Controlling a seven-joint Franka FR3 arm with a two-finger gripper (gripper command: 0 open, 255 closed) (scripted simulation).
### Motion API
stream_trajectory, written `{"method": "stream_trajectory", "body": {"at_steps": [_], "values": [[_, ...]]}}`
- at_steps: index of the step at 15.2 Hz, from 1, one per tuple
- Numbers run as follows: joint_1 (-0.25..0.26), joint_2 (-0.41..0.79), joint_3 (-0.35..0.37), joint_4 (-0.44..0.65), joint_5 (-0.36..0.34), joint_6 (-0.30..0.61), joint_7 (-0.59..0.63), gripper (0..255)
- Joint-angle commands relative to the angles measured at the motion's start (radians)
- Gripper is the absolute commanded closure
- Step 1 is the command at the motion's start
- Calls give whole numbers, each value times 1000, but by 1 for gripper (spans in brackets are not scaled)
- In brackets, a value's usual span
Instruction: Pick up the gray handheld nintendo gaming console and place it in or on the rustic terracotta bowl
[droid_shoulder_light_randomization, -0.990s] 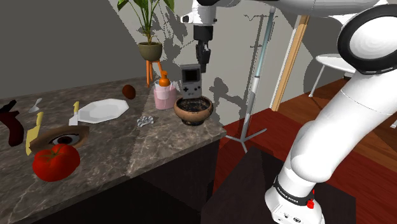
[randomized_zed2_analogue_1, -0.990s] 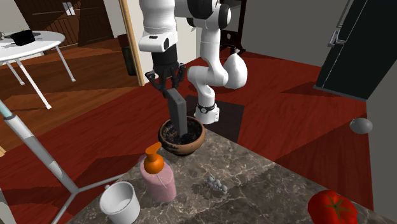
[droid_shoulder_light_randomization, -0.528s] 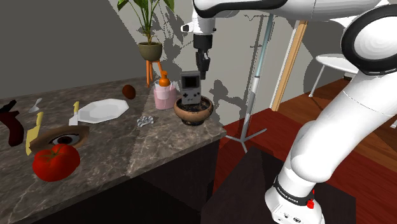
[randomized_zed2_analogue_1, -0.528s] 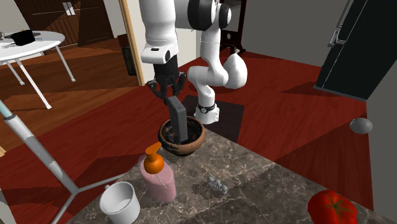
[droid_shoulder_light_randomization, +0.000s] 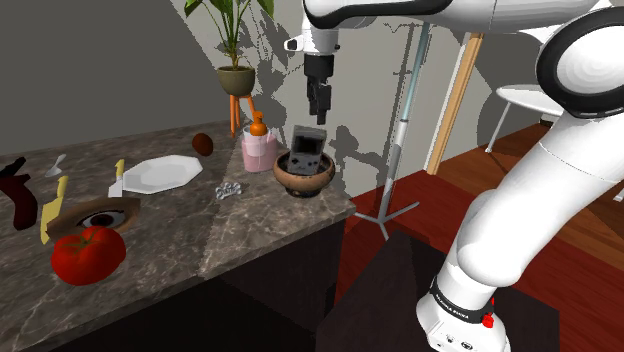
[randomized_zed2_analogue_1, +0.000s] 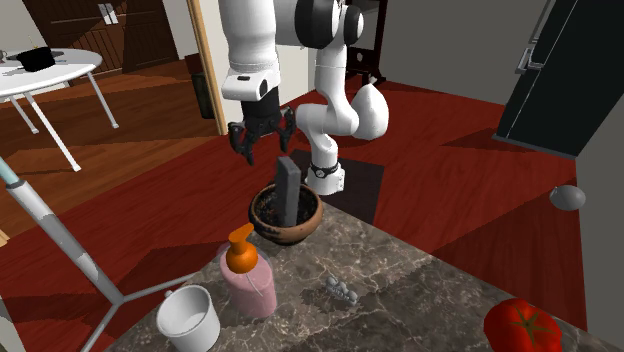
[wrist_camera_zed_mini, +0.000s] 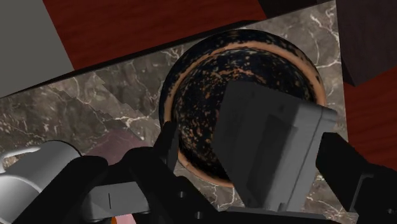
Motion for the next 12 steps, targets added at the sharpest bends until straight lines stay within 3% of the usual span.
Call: {"method": "stream_trajectory", "body": {"at_steps": [1, 3, 7, 12], "values": [[0, 0, 0, 0, 0, 0, 0, 0], [0, 0, 0, 0, 0, 0, 0, 0], [0, 40, -1, 173, 1, -132, -1, 0], [0, 40, -1, 173, 1, -132, -1, 0]]}}
